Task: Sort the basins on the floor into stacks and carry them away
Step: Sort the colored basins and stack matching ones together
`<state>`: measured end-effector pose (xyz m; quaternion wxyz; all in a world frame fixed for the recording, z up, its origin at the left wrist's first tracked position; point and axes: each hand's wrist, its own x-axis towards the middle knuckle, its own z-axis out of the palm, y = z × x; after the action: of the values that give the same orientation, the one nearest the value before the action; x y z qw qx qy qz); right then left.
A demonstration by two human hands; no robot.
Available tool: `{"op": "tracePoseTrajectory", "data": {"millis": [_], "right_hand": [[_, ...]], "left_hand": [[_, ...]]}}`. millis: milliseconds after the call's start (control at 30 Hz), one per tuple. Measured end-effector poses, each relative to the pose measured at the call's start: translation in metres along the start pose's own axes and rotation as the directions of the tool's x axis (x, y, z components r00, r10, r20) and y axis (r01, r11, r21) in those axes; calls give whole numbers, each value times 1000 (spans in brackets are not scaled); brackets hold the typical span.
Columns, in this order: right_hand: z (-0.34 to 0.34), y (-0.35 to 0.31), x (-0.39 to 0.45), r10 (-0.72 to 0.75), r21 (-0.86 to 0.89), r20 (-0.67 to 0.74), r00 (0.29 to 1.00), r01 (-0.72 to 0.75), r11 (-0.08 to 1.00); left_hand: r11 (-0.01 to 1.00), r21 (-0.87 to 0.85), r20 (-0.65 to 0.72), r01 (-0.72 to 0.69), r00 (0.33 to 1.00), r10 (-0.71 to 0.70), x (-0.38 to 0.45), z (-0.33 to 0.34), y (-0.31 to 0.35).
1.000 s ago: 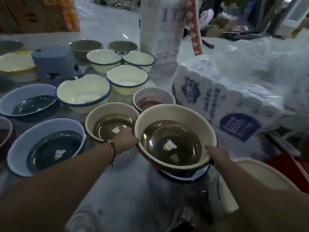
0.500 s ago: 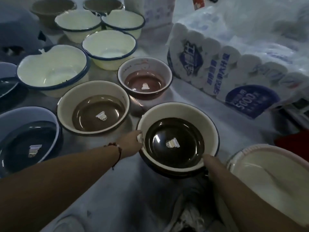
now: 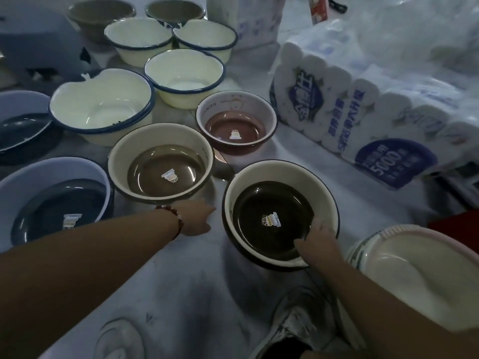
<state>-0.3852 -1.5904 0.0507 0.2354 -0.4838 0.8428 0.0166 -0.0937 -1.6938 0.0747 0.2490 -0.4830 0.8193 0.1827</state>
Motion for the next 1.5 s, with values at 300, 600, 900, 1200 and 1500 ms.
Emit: {"op": "tracePoseTrajectory", "data": {"millis": [300, 600, 900, 1200, 1500], "right_hand": [[-54, -119, -71, -622, -400, 108, 775, 607, 687], [13, -243, -124, -746, -379, 312, 589, 797, 470], [110, -357, -130, -752, -306, 448, 484, 873, 380], [179, -422, -89, -657, -293, 514, 551, 833, 469], [224, -430, -92, -439, 611, 356, 825, 151, 777]], "left_hand": [[977, -137, -193, 166, 963, -190, -136, -19, -79], [835, -118, -81, 537, 833, -547, -258, 76, -178], [779, -190, -84, 597, 781, -619, -246, 123, -239], [798, -129, 6, 589, 805, -593, -193, 181, -287], [690, -401, 56, 602, 768, -638, -169, 208, -281]]}}
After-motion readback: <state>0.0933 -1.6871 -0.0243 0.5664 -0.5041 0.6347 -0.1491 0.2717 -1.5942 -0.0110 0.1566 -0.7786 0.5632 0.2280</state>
